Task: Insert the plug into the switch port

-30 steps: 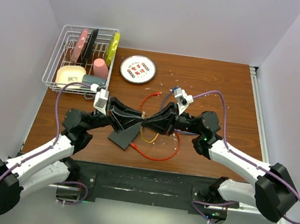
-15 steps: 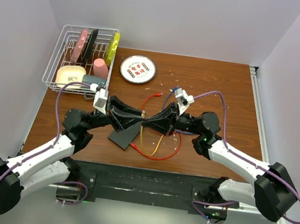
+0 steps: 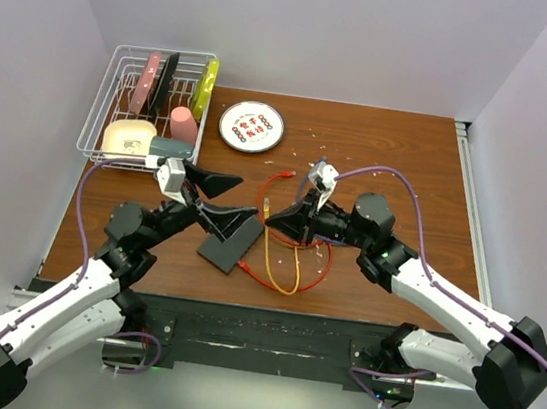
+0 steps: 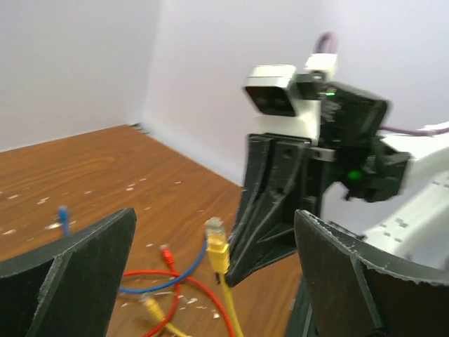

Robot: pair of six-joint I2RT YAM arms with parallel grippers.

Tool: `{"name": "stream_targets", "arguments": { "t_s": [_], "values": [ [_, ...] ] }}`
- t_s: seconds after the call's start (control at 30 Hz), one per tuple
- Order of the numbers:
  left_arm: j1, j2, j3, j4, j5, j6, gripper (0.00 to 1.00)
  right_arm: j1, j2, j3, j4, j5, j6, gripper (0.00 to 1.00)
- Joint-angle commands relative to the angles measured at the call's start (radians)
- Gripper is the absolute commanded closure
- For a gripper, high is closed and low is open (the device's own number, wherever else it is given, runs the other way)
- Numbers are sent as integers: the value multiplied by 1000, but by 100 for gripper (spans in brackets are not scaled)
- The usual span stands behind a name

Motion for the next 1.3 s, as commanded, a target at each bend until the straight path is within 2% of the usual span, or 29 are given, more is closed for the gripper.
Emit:
{"name": "stream_targets", "arguments": {
  "t_s": [0.0, 0.13, 0.43, 0.63, 0.8, 0.97, 1.1, 1.27],
  "values": [
    [-3, 2, 63, -184, -194, 94, 0, 3, -23, 88, -311, 176, -210, 100],
    [-3, 35, 73, -280, -274, 117, 0, 1, 15, 134, -432, 341, -244, 100],
    [26, 188, 80, -367, -369, 108, 0, 22, 178, 214, -590, 486, -245, 100],
    [213, 356, 57, -328, -119, 62, 0, 160, 303, 254, -641, 655, -261, 100],
    [295, 451, 41, -337, -95, 57, 0, 274, 394, 282, -662, 733, -259, 100],
    [402, 569, 9, -281, 62, 34, 0, 354, 504, 323, -714, 863, -281, 100],
    [422, 638, -12, -230, 129, 17, 3, 407, 598, 361, -754, 935, -308, 100],
    [422, 712, -25, -189, 165, 11, 5, 429, 641, 395, -790, 954, -322, 100]
  ]
}}
